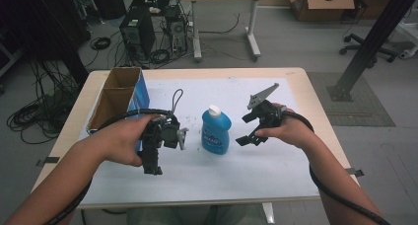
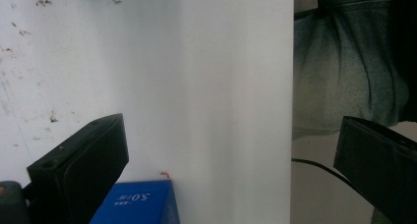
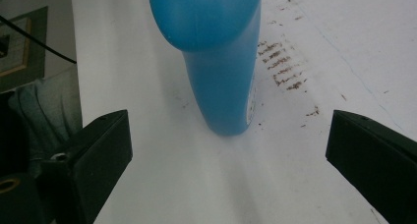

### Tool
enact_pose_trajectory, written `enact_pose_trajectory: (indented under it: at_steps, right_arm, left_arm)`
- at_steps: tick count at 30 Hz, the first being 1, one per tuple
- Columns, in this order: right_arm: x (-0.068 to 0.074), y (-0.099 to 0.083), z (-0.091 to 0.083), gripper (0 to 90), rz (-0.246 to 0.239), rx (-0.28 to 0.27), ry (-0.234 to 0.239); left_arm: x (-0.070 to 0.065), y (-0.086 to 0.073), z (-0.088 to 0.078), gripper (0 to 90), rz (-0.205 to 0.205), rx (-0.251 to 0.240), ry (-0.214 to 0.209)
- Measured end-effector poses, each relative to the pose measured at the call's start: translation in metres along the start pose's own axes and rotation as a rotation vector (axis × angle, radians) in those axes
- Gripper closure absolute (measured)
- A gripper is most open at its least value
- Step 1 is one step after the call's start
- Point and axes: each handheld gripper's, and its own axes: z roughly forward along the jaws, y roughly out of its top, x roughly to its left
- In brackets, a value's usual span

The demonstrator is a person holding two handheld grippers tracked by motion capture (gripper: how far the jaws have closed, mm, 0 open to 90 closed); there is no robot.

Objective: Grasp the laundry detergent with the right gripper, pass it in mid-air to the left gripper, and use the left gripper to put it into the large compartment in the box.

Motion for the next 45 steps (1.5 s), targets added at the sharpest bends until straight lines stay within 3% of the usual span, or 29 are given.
enact_pose_trajectory:
  at_steps: [5, 10, 22, 36, 45]
  right_arm:
    - [0.003, -0.005, 0.004, 2.8, -0.001, -0.015, -0.016]
    - [0.004, -0.015, 0.014, 2.5, 0.017, -0.074, -0.008]
    - [0.006, -0.032, 0.035, 2.3, 0.044, -0.155, -0.004]
    - [0.009, -0.036, 0.055, 1.9, 0.024, -0.199, -0.043]
    - [0.007, -0.038, 0.062, 1.5, 0.032, -0.265, -0.064]
  left_arm:
    - [-0.001, 0.0, -0.001, 0.2, -0.002, 0.0, 0.002]
    - [-0.001, 0.0, -0.002, 0.2, -0.002, 0.001, 0.0]
    - [-0.002, 0.004, -0.003, 0.2, 0.008, 0.003, 0.005]
    - [-0.003, 0.007, -0.003, 0.2, 0.014, -0.007, 0.006]
    - [-0.002, 0.007, -0.003, 0.2, 0.014, -0.003, 0.006]
